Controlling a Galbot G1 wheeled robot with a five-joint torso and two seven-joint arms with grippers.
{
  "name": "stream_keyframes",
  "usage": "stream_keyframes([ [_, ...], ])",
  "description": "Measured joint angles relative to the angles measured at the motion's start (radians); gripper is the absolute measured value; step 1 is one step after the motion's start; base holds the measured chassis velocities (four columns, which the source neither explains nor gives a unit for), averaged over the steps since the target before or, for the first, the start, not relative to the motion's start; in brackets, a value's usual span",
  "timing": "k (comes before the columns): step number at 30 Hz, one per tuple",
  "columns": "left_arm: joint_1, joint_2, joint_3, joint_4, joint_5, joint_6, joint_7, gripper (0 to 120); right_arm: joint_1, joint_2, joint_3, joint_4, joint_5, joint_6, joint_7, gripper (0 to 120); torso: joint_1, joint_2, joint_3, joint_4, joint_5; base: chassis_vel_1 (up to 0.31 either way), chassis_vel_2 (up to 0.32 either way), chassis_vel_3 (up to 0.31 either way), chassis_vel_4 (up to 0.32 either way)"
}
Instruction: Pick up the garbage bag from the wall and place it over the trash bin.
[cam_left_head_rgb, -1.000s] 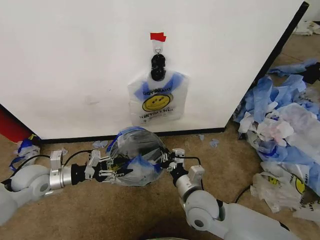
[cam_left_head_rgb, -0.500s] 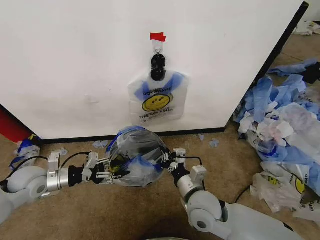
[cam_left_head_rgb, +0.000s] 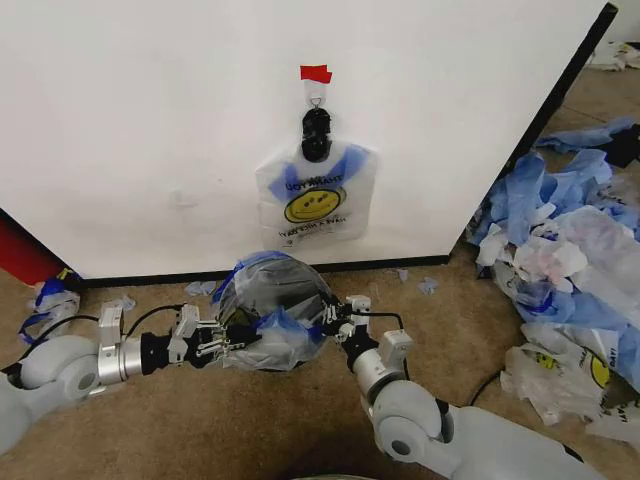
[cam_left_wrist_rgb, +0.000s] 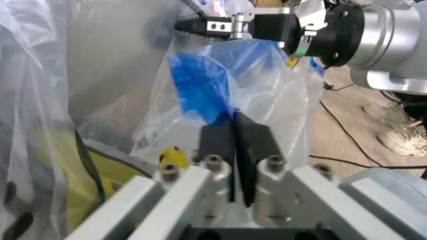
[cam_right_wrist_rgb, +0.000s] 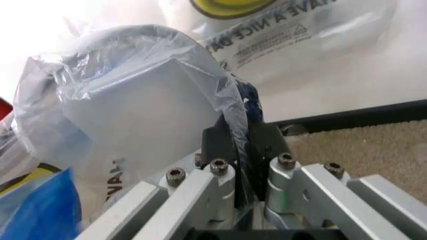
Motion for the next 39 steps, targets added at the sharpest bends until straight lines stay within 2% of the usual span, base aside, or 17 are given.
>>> stream_keyframes([
  [6, -0.006, -0.013, -0.01, -0.012, 0.0, -0.011, -0.004, 0, -0.006, 0.003, 0.019, -0.01, 0.002, 0.0, 0.003, 0, 0.0, 0.0, 0.0, 0.0, 0.0, 0.0, 0.0, 0.0, 0.0],
  [11, 0.008, -0.029, -0.057, -0.036, 0.004, -0.026, -0.005, 0, -0.015, 0.018, 0.053, -0.036, 0.008, 0.003, 0.009, 0, 0.0, 0.0, 0.0, 0.0, 0.0, 0.0, 0.0, 0.0, 0.0],
  [24, 0.011, -0.041, -0.068, -0.1, 0.018, -0.051, -0.009, 0, -0.064, 0.037, 0.156, -0.041, 0.031, 0.004, 0.048, 0, 0.0, 0.0, 0.0, -0.0001, 0.0001, 0.0, 0.0, 0.0, 0.0],
  [39, 0.029, -0.094, -0.03, -0.066, 0.105, -0.1, -0.003, 0, -0.081, 0.022, 0.215, 0.026, 0.086, -0.011, 0.081, 0, 0.0, 0.0, 0.0, -0.0002, 0.0, 0.0, 0.0, 0.0, 0.0],
])
